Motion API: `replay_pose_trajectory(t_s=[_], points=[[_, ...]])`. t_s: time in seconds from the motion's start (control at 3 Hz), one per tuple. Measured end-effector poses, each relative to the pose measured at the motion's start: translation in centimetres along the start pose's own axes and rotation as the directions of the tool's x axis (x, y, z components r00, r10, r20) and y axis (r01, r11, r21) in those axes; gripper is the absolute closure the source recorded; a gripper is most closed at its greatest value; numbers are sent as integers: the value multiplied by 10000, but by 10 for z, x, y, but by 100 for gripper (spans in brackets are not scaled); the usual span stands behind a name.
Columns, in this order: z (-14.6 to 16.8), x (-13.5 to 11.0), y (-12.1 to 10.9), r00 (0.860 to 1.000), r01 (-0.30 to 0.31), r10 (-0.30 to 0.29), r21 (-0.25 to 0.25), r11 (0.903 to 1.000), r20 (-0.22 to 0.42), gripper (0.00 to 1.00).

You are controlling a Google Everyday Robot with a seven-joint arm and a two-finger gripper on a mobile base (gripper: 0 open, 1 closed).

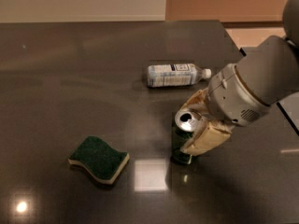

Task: Pick green can

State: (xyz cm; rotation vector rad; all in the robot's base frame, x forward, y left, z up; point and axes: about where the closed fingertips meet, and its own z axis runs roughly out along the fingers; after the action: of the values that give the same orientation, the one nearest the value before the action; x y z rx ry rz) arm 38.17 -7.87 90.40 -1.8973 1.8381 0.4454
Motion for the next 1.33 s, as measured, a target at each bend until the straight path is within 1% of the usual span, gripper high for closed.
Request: replay_pose_trajectory(t_s=[0.33, 0.67, 1.0, 1.33], points=[[-17, 9, -19, 9918, 80, -39, 314, 9995, -1277, 100], [-26, 21, -34, 9543, 701, -578, 314, 9970, -2933, 100], [-22, 35, -43, 8951, 1339, -1253, -101, 9909, -4278, 100], [-11, 45, -51, 8460, 1634, -1657, -494, 9853, -5067, 83]])
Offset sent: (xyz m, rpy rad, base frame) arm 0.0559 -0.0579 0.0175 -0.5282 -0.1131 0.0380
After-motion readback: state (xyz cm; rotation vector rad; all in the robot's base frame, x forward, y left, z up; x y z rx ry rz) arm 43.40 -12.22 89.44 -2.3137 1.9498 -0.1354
